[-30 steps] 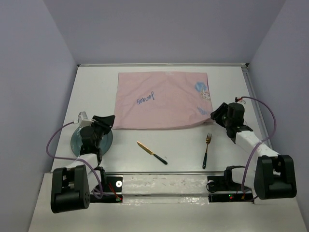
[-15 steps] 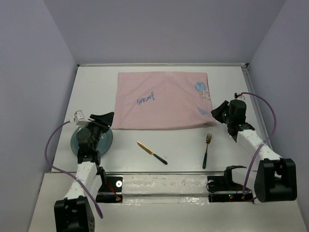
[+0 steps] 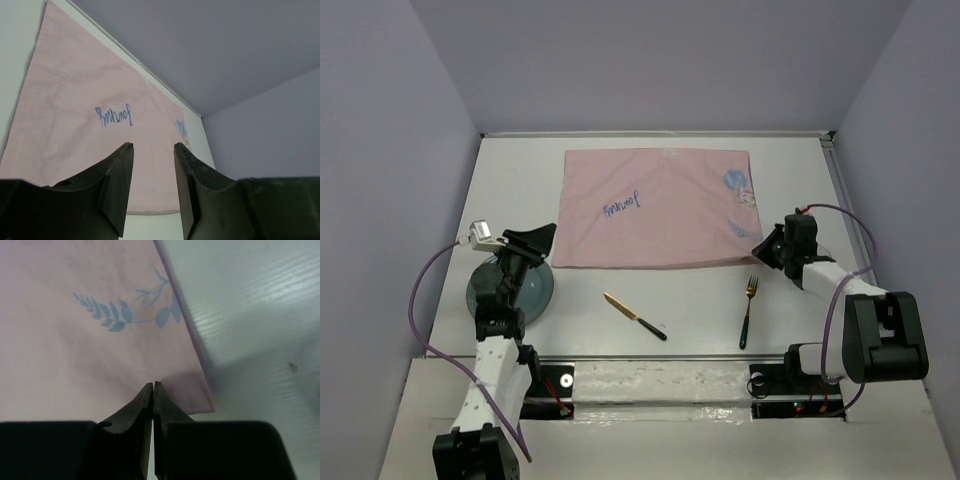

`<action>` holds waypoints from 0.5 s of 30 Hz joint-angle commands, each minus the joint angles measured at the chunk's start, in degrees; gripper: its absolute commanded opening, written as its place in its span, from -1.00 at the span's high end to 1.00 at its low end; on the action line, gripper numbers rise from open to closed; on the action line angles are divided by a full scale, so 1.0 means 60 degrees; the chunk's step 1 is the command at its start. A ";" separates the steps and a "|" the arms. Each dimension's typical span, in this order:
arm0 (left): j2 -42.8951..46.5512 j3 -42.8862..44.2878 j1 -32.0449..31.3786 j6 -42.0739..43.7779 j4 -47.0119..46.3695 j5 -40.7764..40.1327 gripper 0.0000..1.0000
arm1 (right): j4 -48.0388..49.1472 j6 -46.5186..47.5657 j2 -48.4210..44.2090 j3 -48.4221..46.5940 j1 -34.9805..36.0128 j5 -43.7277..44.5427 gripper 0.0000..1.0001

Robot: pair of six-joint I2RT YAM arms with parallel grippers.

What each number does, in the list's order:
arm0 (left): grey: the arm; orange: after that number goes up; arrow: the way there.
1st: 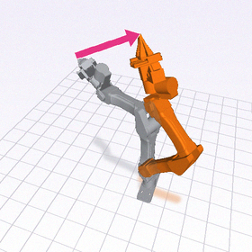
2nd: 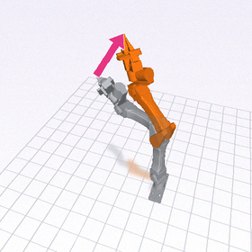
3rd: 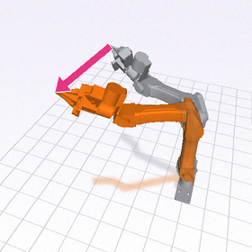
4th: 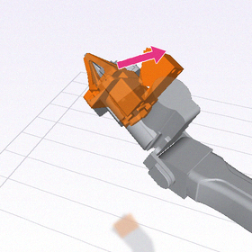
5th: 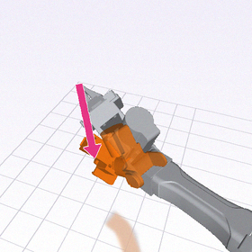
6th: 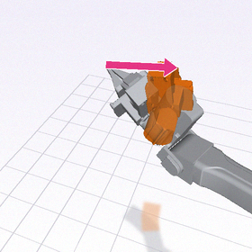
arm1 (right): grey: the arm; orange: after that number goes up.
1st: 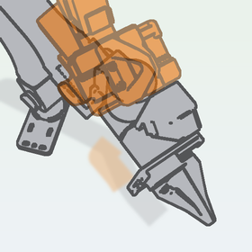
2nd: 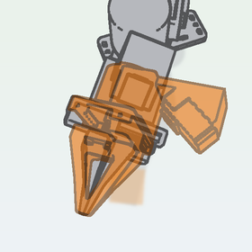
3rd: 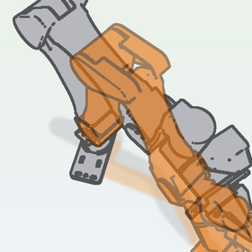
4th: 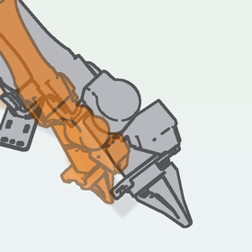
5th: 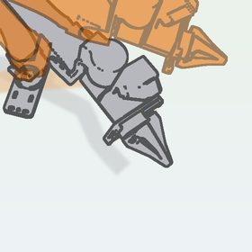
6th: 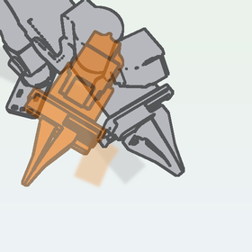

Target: Set the dinner table for one person

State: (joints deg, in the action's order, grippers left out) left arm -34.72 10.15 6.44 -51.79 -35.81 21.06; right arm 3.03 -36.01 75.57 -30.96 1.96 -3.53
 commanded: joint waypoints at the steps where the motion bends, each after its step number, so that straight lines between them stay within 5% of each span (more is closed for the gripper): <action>1: -0.0116 0.0315 -0.0047 0.0297 -0.0125 0.0328 0.04 | -0.0123 -0.0312 -0.0188 0.0399 0.0040 0.0544 0.75; 10: -0.0234 0.0330 -0.0106 0.0546 0.0271 0.0225 0.05 | -0.0475 0.0259 -0.1242 -0.0054 0.0214 0.0810 0.32; 15: -0.0205 0.0329 -0.0267 0.0531 0.0285 0.0167 0.07 | -0.1135 0.0669 -0.0849 -0.0845 0.1811 0.1379 0.69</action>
State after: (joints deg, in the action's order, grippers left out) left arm -36.51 10.15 5.54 -49.71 -32.67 21.39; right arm -2.52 -34.79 69.04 -31.40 6.76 1.98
